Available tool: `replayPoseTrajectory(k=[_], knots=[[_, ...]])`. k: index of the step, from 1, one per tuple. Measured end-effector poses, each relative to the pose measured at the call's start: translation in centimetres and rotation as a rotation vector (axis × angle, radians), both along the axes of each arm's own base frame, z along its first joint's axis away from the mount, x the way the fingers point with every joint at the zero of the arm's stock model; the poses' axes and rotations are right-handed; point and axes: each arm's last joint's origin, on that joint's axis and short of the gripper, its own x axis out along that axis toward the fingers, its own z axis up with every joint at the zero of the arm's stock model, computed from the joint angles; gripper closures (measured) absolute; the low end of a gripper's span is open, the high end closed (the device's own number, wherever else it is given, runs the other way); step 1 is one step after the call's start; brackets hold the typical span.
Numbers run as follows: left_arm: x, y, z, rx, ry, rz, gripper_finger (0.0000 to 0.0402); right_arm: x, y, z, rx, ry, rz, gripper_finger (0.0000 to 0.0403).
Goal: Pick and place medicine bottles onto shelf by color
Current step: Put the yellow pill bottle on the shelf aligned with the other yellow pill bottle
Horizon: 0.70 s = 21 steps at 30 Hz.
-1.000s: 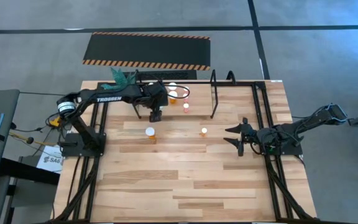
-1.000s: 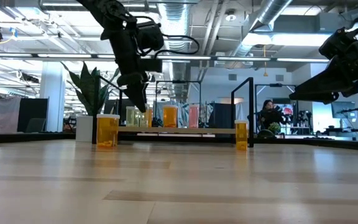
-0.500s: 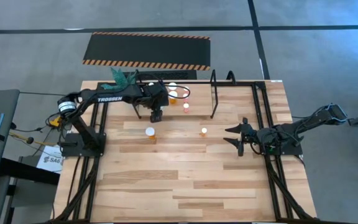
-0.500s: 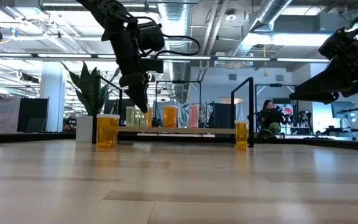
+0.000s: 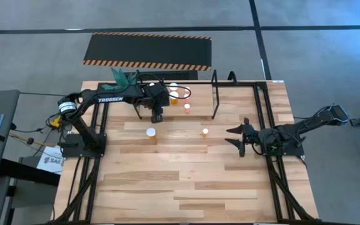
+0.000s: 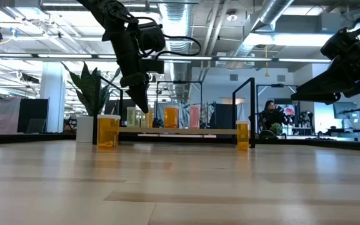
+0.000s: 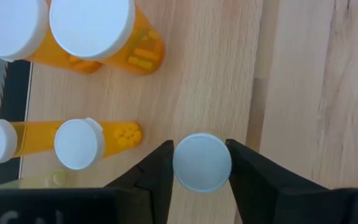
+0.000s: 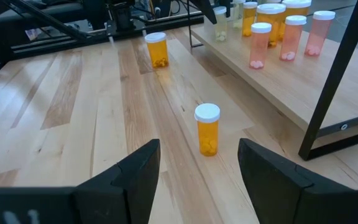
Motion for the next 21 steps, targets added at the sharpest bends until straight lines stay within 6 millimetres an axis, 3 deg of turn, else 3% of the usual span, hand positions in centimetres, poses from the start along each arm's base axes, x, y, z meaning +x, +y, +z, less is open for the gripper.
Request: replayPoseTrajectory(k=[6,21], knots=[[0.0,0.0,0.0,-0.001,-0.001,0.003,0.0293,0.0,0.0,0.0,0.000,0.000,0.000,0.0163],[-1.5,0.1,-0.4,-0.048,0.117,0.123,0.0291,0.0,0.0,0.0,0.000,0.000,0.000,0.0163]])
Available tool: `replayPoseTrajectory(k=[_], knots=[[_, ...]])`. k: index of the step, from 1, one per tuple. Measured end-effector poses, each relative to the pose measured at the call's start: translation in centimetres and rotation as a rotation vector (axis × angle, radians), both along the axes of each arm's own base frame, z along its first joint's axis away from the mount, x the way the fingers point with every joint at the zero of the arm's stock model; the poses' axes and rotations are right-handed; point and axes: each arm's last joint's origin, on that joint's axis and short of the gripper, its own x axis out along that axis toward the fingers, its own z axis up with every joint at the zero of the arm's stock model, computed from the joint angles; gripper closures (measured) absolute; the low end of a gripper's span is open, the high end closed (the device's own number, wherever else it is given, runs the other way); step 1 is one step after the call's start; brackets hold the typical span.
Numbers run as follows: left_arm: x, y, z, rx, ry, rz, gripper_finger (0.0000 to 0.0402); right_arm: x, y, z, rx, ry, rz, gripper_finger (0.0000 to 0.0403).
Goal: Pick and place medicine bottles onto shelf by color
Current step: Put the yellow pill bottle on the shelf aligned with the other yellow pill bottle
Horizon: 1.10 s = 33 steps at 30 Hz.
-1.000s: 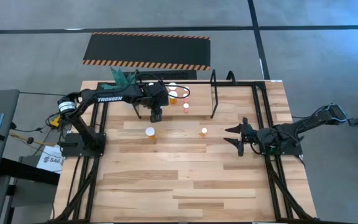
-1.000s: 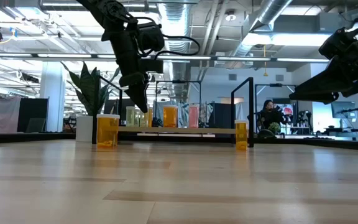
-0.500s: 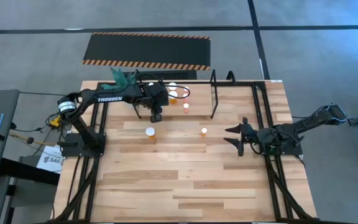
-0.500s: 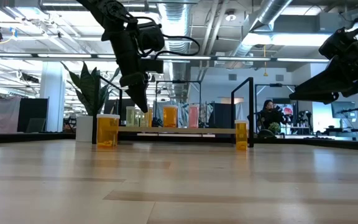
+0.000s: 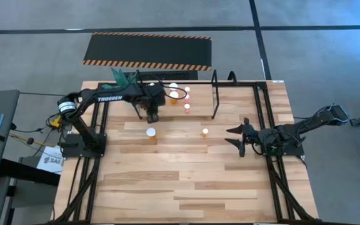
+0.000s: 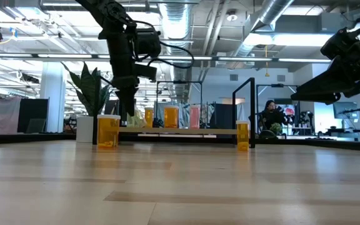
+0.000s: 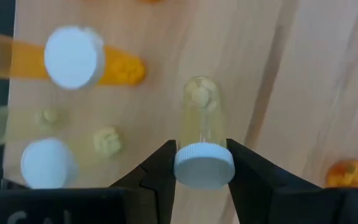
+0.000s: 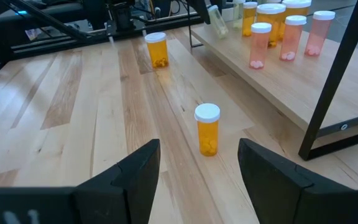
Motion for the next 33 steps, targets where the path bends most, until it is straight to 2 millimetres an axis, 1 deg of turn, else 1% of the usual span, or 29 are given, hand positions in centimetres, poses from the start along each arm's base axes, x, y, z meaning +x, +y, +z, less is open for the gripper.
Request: replayPoseTrajectory(k=[6,11,14,18,22,29,33], knots=[[-0.3,0.2,0.1,-0.003,0.005,0.014,0.0291,0.0,0.0,0.0,0.000,-0.001,0.000,0.0163],[-0.7,-0.1,1.4,0.011,-0.033,0.003,0.0291,0.0,0.0,0.0,0.000,0.000,0.000,0.0163],[-1.3,-0.3,2.0,0.012,-0.024,0.013,0.0291,0.0,0.0,0.0,0.000,0.000,0.000,0.0163],[-2.1,-0.6,1.8,-0.028,0.048,0.047,0.0291,0.0,0.0,0.0,0.000,-0.001,0.000,0.0163],[-2.2,-0.7,1.6,-0.042,0.076,0.057,0.0291,0.0,0.0,0.0,0.000,-0.001,0.000,0.0163],[-2.0,-0.5,2.3,-0.026,0.077,0.002,0.0291,0.0,0.0,0.0,0.000,-0.001,0.000,0.0163],[-1.6,-0.8,2.7,-0.002,0.081,-0.087,0.0291,0.0,0.0,0.0,0.000,0.000,0.000,0.0163]])
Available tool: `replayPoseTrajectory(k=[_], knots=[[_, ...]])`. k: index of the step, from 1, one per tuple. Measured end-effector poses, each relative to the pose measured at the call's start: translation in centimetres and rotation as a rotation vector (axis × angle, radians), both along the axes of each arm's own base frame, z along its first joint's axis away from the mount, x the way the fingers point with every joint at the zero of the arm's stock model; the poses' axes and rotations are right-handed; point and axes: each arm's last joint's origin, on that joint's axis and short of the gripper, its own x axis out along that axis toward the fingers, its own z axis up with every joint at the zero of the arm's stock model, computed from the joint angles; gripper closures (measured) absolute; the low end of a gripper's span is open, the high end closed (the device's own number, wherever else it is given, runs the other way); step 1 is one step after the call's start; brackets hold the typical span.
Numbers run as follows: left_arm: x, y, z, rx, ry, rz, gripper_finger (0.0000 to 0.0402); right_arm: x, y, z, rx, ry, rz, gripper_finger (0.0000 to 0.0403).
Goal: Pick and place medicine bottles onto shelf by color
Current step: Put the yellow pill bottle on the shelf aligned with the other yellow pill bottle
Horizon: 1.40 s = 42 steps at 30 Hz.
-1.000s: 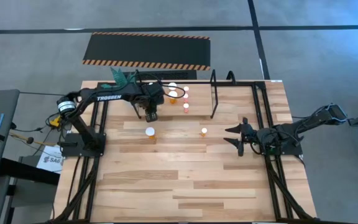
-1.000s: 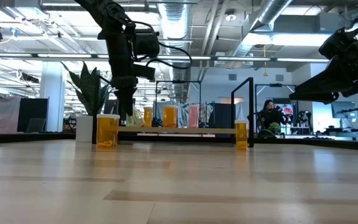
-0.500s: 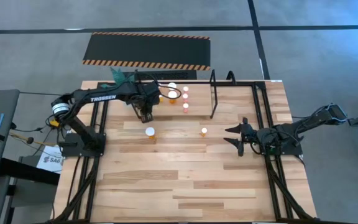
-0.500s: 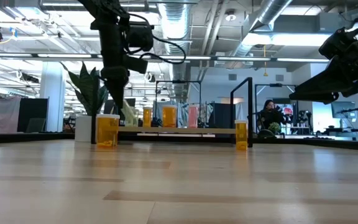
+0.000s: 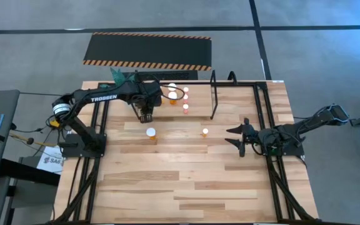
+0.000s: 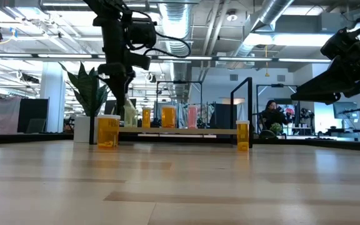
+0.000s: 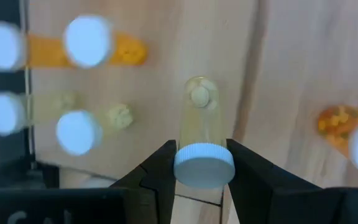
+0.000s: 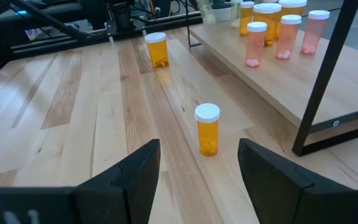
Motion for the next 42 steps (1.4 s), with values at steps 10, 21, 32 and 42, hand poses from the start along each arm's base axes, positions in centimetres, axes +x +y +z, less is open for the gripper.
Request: replayPoseTrajectory(k=[10,21,32,42], knots=[[0.7,-4.3,-0.2,0.007,0.089,0.013,0.0291,0.0,0.0,0.0,0.000,0.000,0.000,0.0163],[-1.4,-9.6,-0.1,-0.162,0.342,0.244,0.0291,0.0,0.0,0.0,0.000,0.000,0.000,0.0163],[-1.8,-14.1,-2.6,-0.258,0.355,0.340,0.0291,0.0,0.0,0.0,0.000,0.000,0.000,0.0163],[-2.1,-17.0,-5.1,-0.350,0.314,0.395,0.0291,0.0,0.0,0.0,0.000,0.000,0.000,0.0163]])
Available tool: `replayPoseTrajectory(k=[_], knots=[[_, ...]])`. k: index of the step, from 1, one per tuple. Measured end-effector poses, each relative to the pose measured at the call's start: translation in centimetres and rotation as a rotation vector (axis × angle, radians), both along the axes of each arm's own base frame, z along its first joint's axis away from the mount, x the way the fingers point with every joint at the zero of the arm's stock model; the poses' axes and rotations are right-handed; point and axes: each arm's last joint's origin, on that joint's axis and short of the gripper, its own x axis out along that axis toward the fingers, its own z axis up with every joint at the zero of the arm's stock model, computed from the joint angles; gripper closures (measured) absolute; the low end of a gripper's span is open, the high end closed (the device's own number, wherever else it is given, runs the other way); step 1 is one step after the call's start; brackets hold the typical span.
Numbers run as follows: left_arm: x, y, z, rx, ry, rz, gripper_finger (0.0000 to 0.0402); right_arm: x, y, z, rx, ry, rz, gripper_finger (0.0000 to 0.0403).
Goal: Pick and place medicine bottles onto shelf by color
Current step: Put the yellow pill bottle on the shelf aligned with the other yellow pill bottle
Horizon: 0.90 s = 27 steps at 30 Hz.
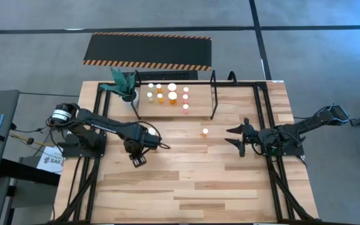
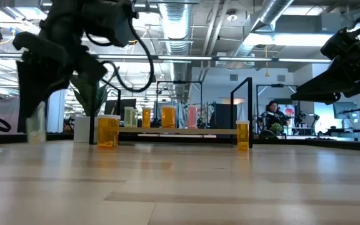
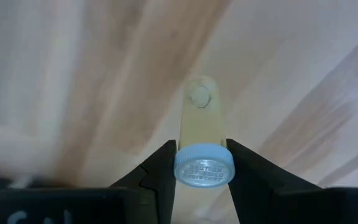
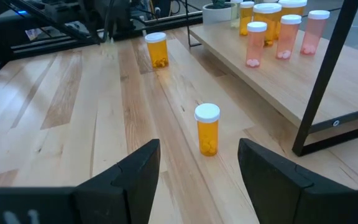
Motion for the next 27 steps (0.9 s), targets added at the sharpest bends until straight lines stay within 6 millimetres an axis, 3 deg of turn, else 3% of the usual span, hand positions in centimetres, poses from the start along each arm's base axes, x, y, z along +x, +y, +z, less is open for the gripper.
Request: replayPoseTrajectory(k=[9,27], knots=[[-0.6,-1.2,-1.6,-0.020,0.011,0.117,0.0291,0.0,0.0,0.0,0.000,0.000,0.000,0.0163],[-0.6,-1.2,-1.7,0.002,0.014,0.196,0.0290,0.0,0.0,0.0,0.000,0.000,0.000,0.0163]])
